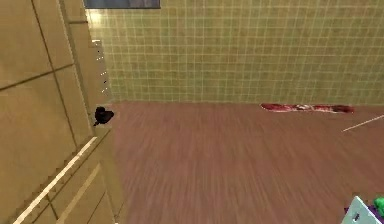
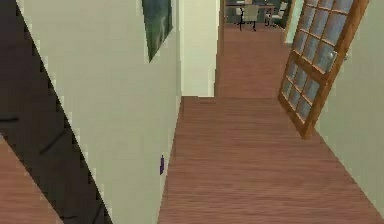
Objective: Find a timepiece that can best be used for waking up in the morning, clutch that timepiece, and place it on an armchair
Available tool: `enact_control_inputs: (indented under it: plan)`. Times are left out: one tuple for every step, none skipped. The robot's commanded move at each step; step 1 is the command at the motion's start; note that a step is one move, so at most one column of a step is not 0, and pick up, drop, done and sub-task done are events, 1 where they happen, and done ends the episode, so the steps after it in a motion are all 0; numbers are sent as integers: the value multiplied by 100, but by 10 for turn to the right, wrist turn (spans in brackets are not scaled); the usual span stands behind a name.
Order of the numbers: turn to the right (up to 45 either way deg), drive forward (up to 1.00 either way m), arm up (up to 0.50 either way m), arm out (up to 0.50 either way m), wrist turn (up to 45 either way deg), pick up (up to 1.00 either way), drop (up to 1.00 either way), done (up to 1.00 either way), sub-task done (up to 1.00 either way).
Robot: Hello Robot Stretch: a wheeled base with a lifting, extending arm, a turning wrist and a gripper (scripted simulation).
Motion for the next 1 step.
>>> enact_control_inputs:
  plan:
    - [30,0,0,0,0,0,0,0,0]
